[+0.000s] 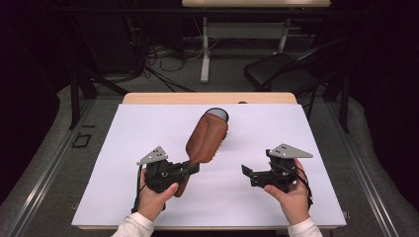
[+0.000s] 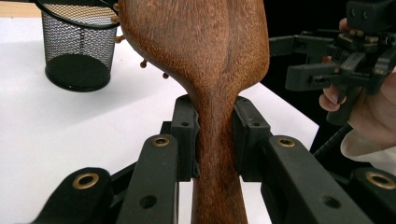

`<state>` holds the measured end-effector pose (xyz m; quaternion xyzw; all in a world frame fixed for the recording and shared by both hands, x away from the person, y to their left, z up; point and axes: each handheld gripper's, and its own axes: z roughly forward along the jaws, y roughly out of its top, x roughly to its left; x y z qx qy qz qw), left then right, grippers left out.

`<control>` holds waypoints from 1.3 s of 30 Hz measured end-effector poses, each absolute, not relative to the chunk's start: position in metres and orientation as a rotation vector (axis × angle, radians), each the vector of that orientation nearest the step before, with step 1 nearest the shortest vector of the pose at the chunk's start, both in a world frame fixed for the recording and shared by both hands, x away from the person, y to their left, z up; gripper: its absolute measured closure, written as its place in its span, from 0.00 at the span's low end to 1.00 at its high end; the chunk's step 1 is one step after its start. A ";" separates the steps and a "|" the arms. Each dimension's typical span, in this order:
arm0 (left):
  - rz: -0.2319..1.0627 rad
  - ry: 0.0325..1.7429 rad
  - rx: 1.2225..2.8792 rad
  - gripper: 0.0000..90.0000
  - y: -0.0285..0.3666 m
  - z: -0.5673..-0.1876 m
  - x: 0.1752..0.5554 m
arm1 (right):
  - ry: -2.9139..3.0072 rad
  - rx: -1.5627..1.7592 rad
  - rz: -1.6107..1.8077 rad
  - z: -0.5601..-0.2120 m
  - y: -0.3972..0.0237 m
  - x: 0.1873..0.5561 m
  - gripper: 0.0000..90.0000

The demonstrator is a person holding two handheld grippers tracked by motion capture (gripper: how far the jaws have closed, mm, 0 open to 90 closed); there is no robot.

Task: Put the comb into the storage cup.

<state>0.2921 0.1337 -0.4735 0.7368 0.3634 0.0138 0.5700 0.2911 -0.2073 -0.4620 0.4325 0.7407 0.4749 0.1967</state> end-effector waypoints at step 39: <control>0.036 0.830 1.723 0.81 0.132 -0.476 0.290 | 2.047 1.372 1.644 -0.426 -0.197 0.310 0.02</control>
